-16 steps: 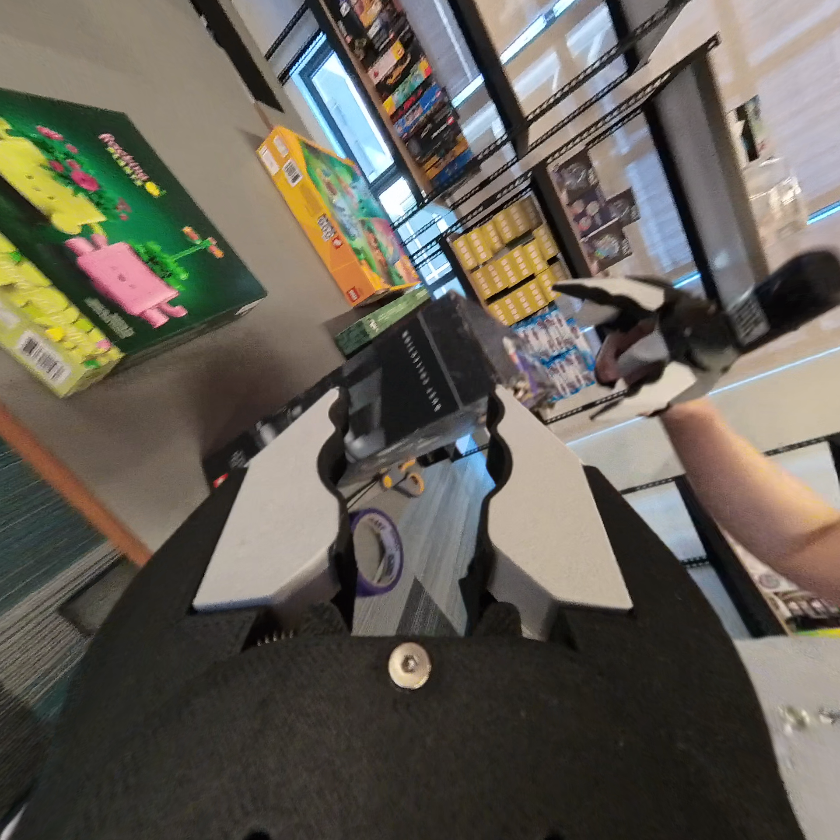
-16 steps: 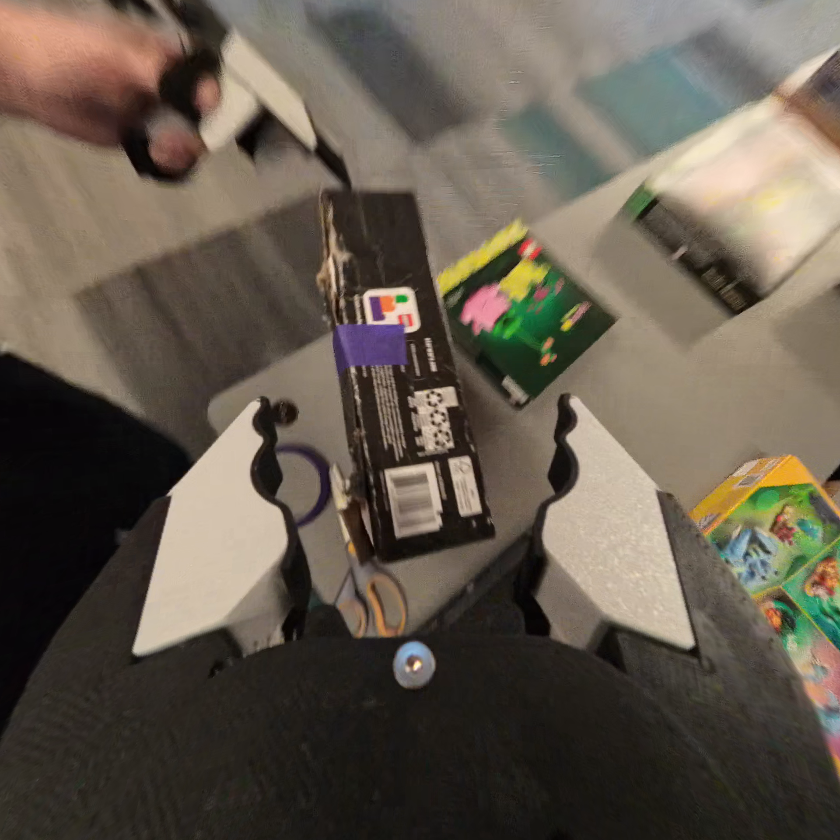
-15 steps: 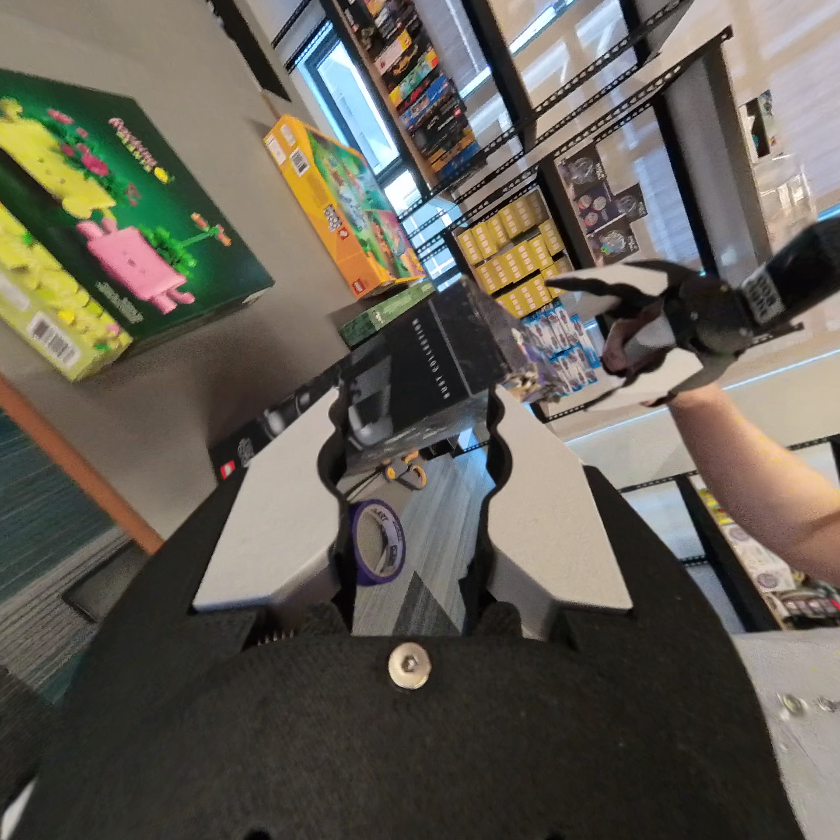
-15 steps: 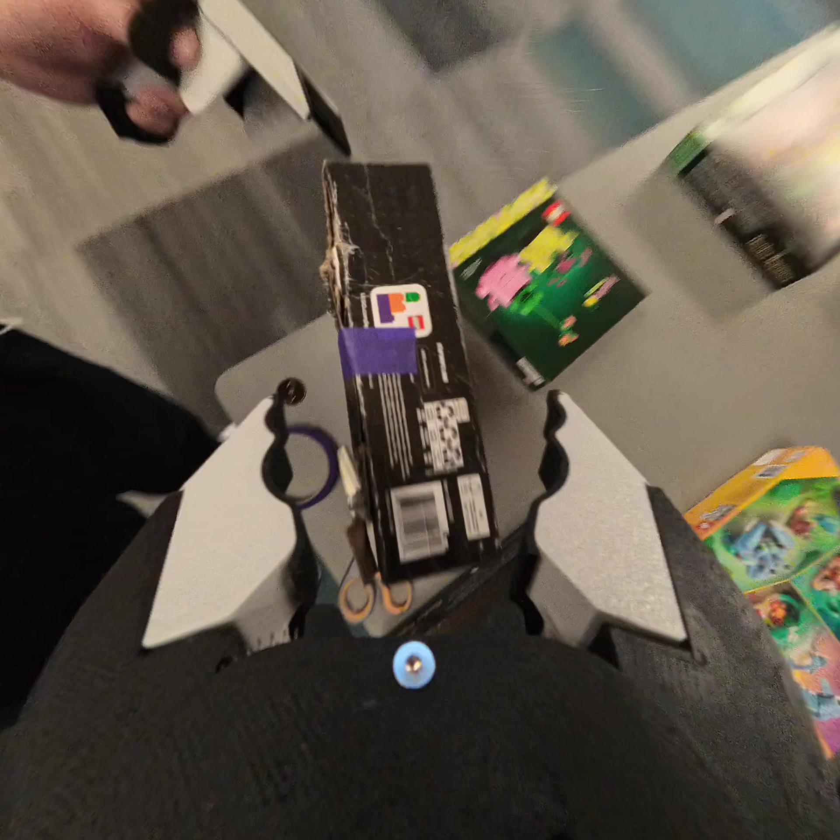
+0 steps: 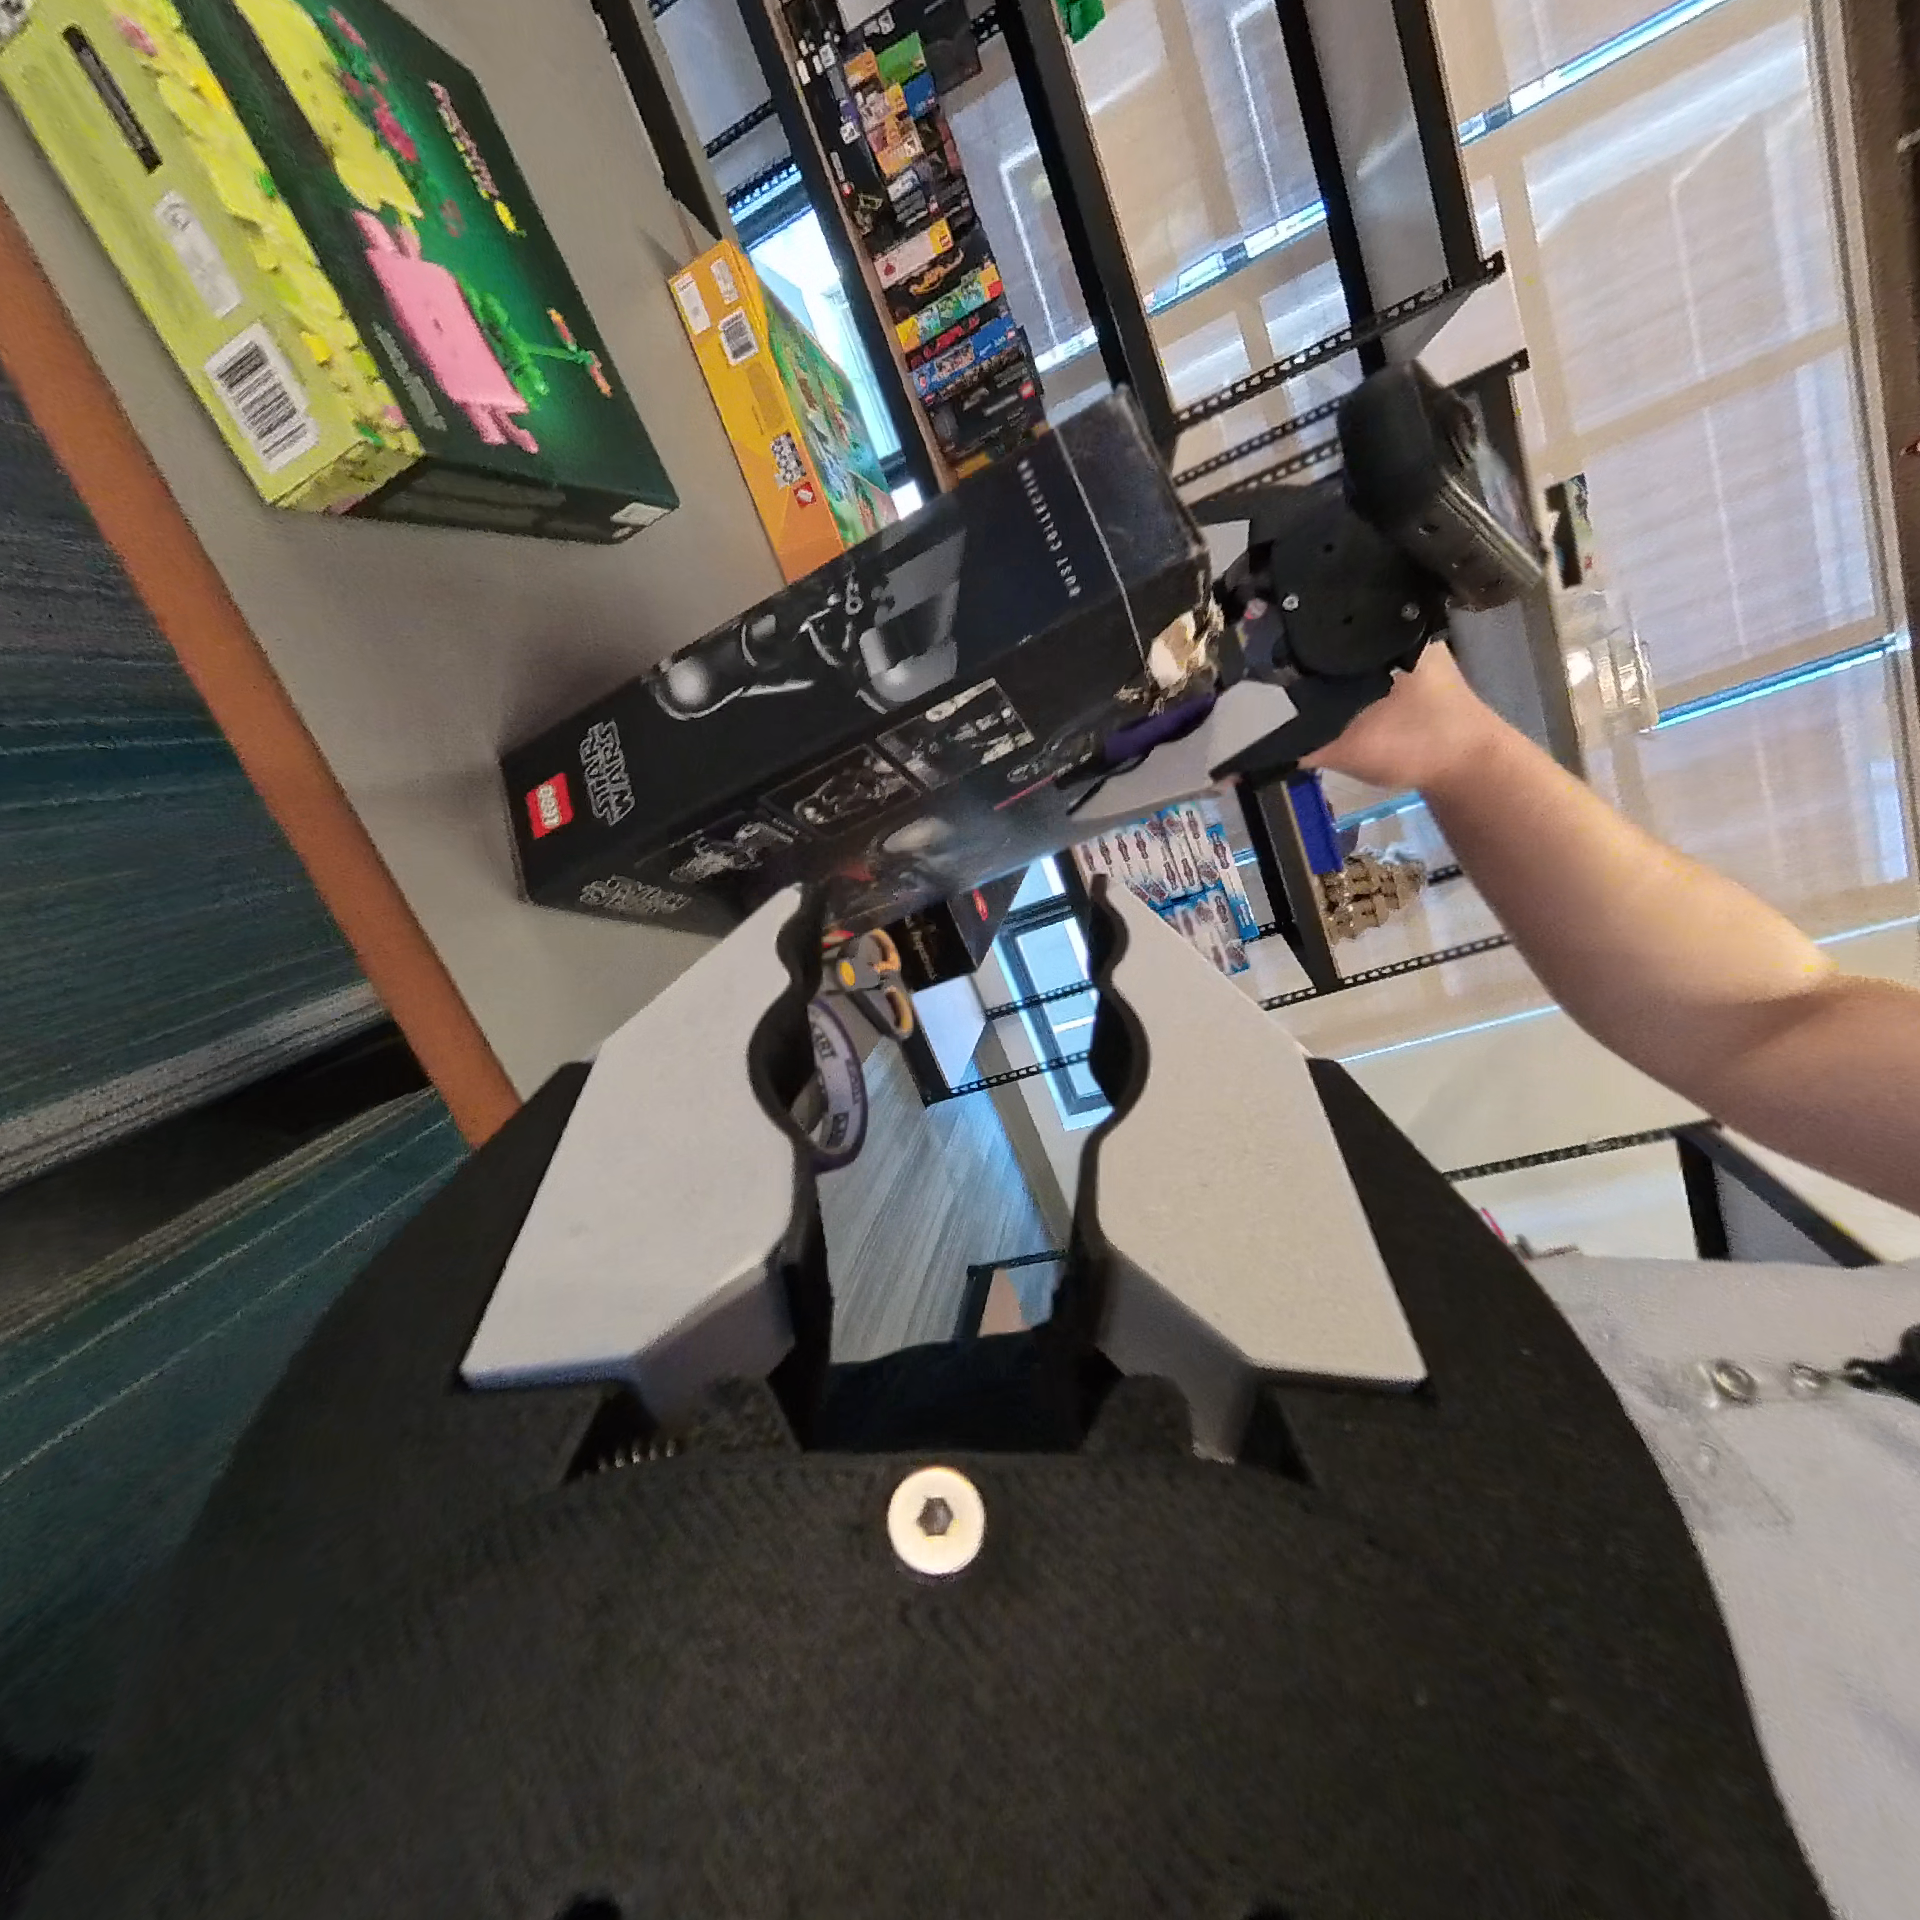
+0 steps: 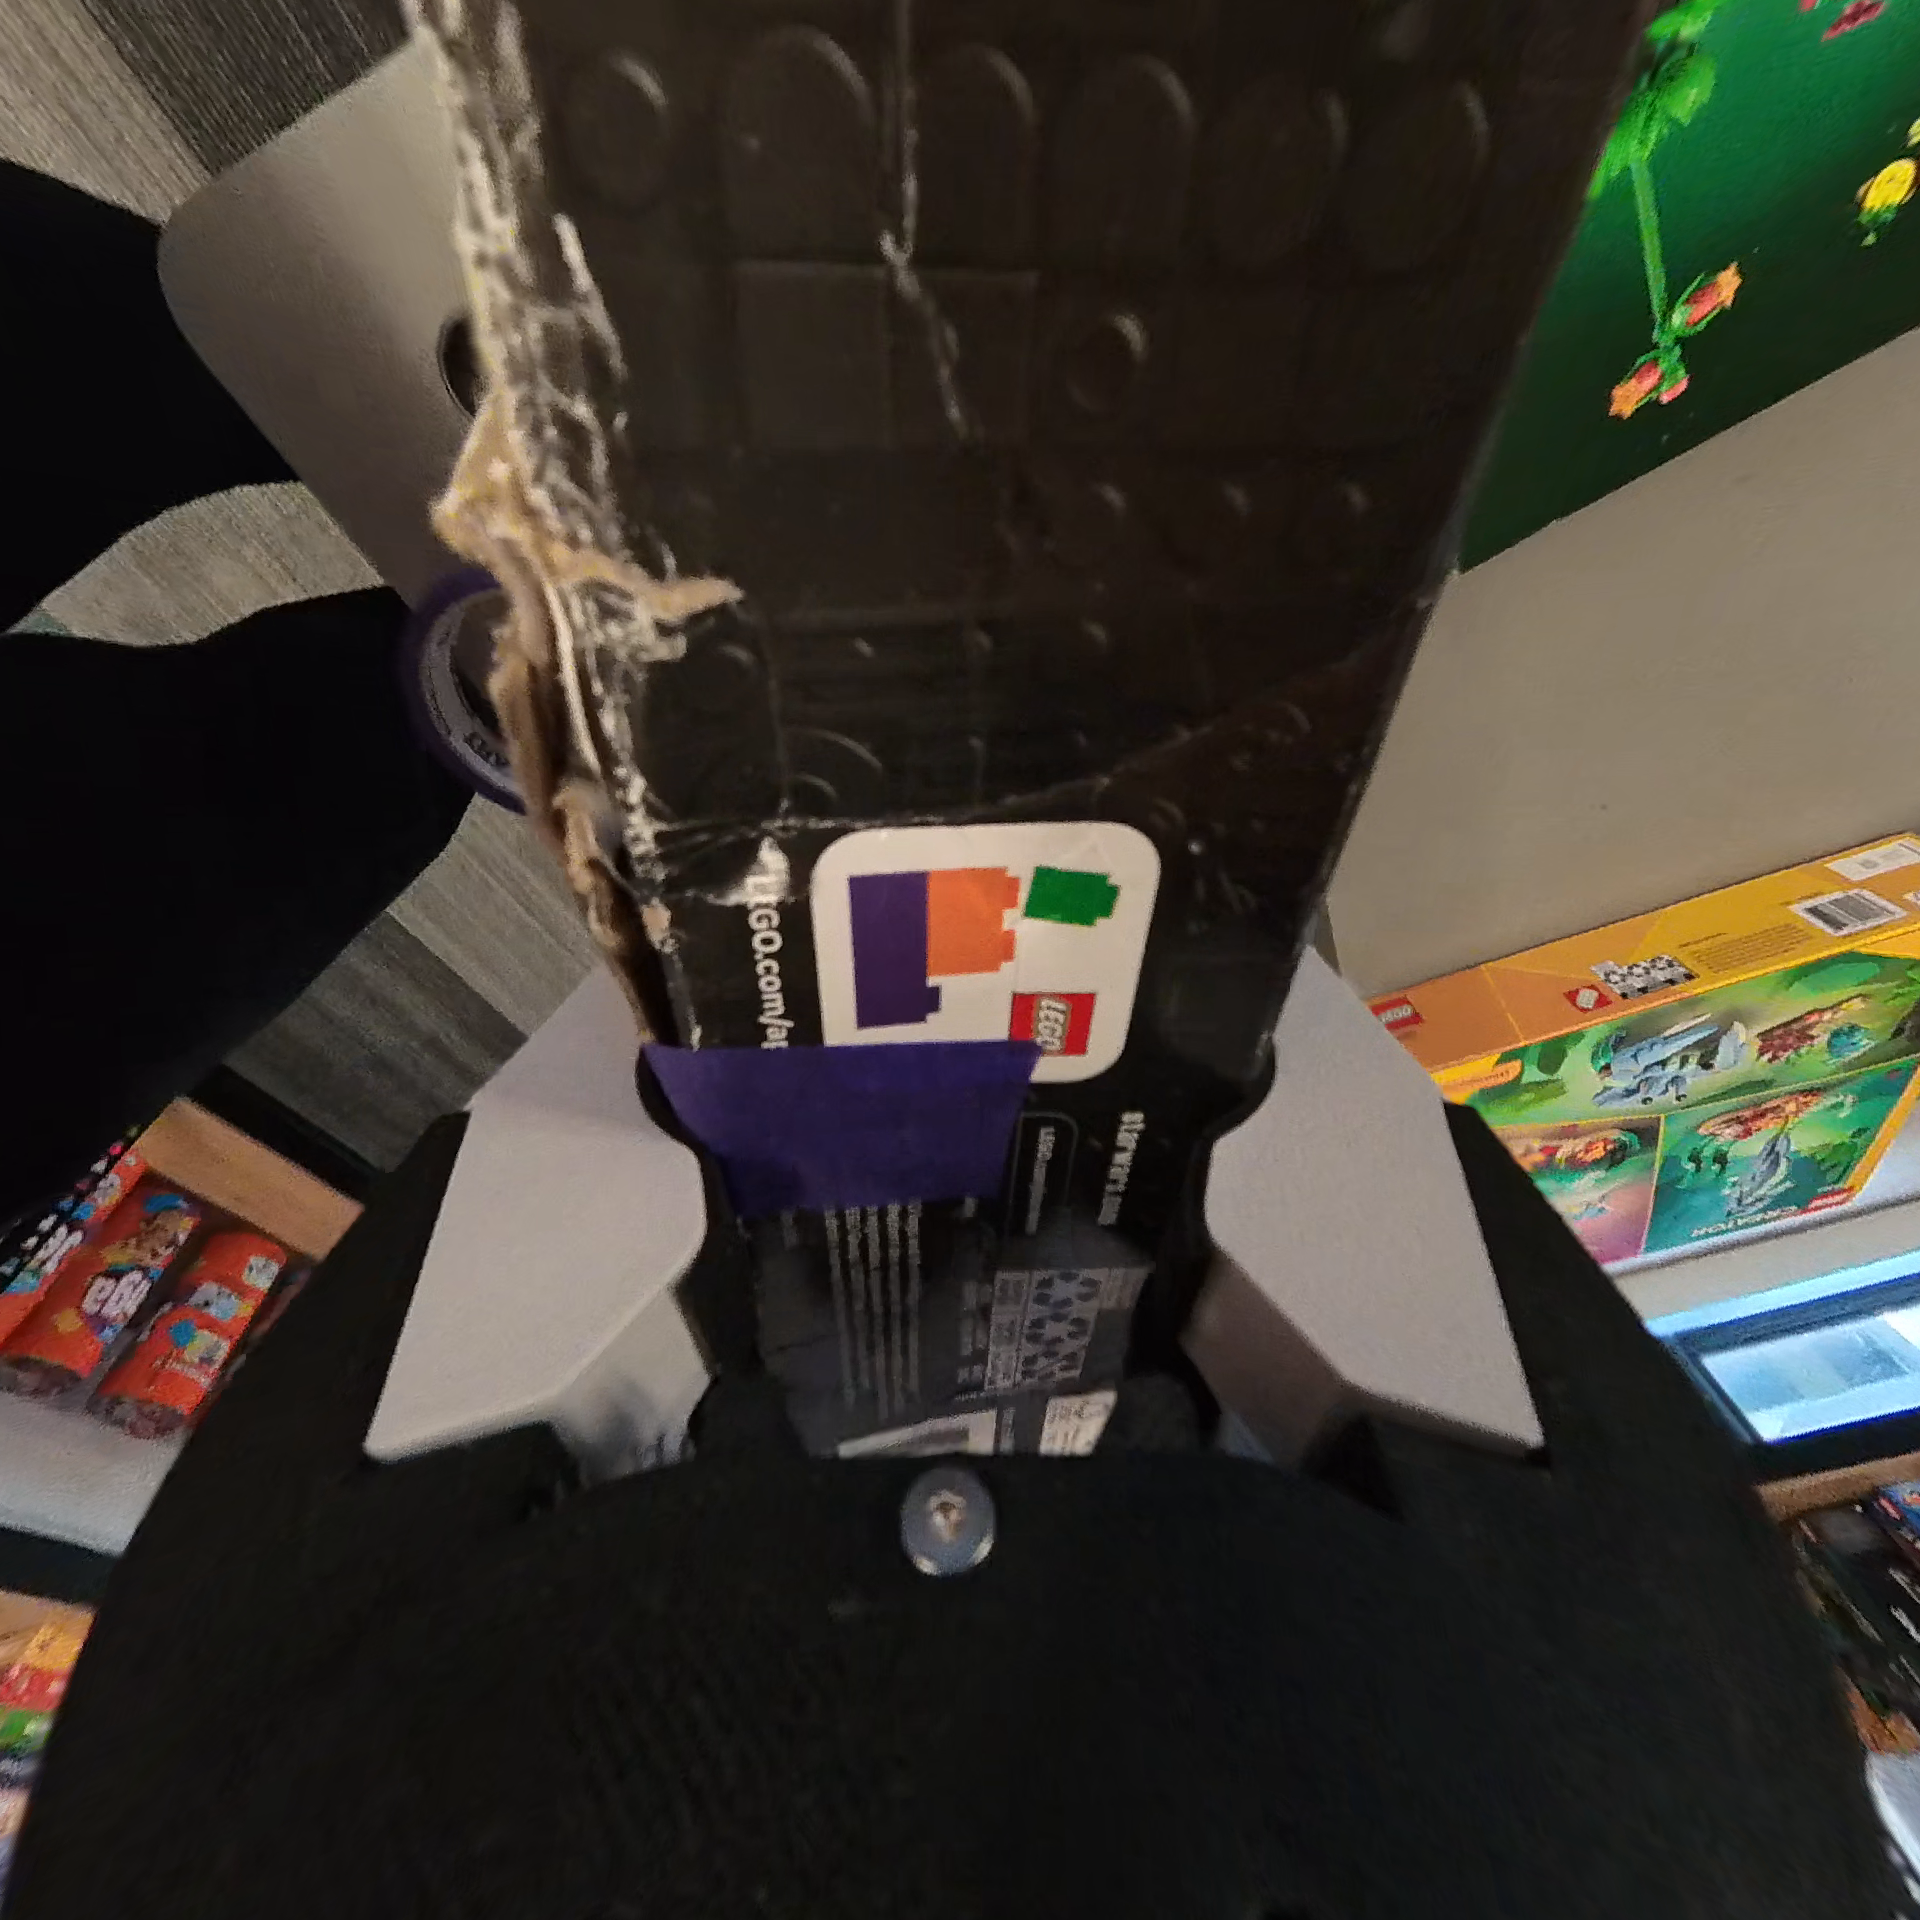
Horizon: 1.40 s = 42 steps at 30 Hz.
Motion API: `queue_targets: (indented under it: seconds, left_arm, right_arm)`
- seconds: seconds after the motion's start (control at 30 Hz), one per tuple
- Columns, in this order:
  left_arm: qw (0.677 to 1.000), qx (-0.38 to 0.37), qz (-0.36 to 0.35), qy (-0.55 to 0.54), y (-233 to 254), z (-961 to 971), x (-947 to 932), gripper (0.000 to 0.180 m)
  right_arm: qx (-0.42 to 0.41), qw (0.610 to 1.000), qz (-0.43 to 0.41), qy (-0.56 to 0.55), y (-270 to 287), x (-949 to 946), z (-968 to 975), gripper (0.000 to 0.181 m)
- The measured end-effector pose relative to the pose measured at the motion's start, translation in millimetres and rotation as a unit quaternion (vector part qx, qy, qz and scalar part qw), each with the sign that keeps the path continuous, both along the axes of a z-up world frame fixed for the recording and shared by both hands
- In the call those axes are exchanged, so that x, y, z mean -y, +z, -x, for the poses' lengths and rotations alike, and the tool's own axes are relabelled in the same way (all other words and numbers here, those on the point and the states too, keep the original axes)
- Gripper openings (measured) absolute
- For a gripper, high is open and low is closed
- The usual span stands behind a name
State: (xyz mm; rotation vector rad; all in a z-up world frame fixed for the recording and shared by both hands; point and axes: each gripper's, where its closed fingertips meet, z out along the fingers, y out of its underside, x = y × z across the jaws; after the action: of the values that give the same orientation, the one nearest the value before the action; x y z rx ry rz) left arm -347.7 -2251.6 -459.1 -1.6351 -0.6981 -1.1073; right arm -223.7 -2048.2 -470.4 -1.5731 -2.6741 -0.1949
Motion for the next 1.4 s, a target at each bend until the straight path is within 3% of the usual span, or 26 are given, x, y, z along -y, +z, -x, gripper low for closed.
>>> queue_targets:
  seconds: [0.13,0.4,0.6,0.73,0.83,1.03,1.17,1.27,1.4]
  left_arm:
    - [1.000,0.002,-0.001,-0.007,-6.6,8.7,11.8,0.048]
    - [0.999,-0.004,-0.016,-0.048,-13.2,12.1,-6.7,0.050]
    - [0.989,0.009,-0.096,-0.114,-1.9,-33.8,-63.0,0.074]
    - [0.966,0.007,-0.199,-0.167,55.5,-96.9,-116.8,0.093]
    - [0.938,0.009,-0.294,-0.182,129.6,-156.0,-158.0,0.109]
    - [0.867,-0.023,-0.467,-0.175,278.3,-279.0,-222.0,0.118]
    - [0.818,-0.072,-0.556,-0.132,335.1,-376.2,-259.7,0.108]
    - [0.792,-0.094,-0.594,-0.103,348.3,-453.2,-284.3,0.079]
    - [0.803,-0.090,-0.578,-0.114,330.4,-553.6,-330.2,0.076]
  right_arm:
    - [0.029,0.999,-0.016,0.000,7.7,-7.2,-1.8,0.094]
    - [0.010,0.999,-0.037,0.022,68.1,-15.8,-1.2,0.087]
    - [0.009,0.999,-0.044,0.017,157.4,-18.8,-19.6,0.087]
    - [-0.012,1.000,-0.027,-0.004,260.0,-22.5,-49.6,0.086]
    - [-0.054,0.998,-0.010,-0.023,339.0,-31.1,-88.6,0.086]
    - [-0.114,0.993,-0.017,-0.007,456.7,-52.3,-208.5,0.086]
    - [-0.108,0.994,-0.033,0.009,493.9,-76.1,-314.6,0.086]
    - [-0.090,0.995,-0.044,-0.001,500.5,-103.6,-399.4,0.086]
    - [-0.079,0.996,-0.045,-0.018,490.5,-145.5,-497.3,0.086]
